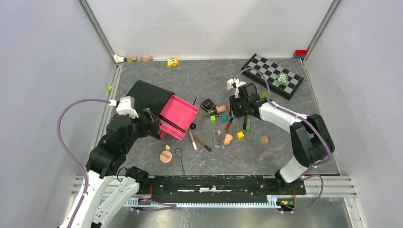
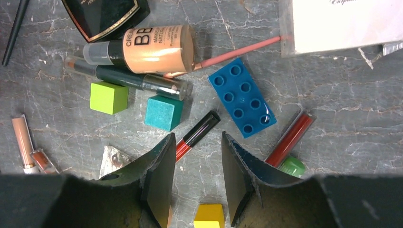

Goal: Organize the makeup
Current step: Pick up the makeup brush from the center of the board.

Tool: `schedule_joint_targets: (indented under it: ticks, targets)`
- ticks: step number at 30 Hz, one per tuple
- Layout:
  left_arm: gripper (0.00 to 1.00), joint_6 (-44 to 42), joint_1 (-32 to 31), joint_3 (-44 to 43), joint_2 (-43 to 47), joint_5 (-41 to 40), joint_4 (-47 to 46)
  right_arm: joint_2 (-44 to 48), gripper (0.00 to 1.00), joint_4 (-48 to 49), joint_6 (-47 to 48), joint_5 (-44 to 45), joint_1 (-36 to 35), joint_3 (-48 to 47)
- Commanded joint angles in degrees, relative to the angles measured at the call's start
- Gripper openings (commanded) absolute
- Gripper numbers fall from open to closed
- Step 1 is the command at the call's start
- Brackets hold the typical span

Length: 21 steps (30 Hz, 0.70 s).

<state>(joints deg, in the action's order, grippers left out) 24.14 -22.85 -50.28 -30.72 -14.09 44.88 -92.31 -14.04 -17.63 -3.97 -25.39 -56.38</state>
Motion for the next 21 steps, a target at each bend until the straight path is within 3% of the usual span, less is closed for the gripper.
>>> schedule_joint_targets:
  ticks: [1,21]
  targets:
    - [1.00,0.3,0.3,0.3,-1.2,-0.2,-2.4,-2.0,0.46,1.8,1.5,0.1,0.2,-4.8]
    - [1.00,-0.9,0.3,0.5,-1.0,3.8,-3.7,-14.1,0.43,-0.8,-9.6,14.3,0.2,-14.9]
